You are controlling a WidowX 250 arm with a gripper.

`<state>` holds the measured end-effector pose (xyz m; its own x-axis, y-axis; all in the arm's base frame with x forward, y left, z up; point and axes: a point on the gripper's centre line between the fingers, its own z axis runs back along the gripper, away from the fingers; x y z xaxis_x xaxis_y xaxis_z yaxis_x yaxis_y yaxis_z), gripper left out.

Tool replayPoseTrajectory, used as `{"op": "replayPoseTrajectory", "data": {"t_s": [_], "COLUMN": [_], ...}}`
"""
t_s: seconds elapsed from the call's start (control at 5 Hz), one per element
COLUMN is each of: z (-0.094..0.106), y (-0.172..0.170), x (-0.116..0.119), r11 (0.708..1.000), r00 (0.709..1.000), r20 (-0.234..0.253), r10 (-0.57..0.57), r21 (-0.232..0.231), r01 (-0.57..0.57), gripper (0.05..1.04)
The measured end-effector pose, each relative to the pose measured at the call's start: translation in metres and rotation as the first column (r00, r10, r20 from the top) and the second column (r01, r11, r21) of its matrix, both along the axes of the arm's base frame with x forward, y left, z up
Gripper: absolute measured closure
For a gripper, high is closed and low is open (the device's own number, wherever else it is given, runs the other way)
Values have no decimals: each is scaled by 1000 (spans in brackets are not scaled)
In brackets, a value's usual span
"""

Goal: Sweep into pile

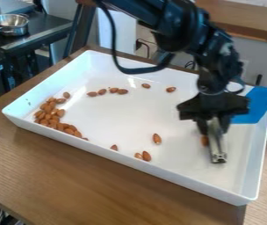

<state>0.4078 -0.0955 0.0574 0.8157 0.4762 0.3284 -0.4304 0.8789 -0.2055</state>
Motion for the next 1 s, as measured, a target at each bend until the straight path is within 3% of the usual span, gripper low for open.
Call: {"op": "replayPoseTrajectory", "data": {"t_s": [0.4,0.8,1.0], "z": [0,-3,-4], "y": [36,52,69], "x": [-37,-56,-53], "r11": [1000,999,996], "r00": [999,1000,999], "r20": [-44,2,46], "r10": [14,-7,-2], "r21": [5,51,92], "r01": [-14,7,-2], "gripper": [699,699,699]}}
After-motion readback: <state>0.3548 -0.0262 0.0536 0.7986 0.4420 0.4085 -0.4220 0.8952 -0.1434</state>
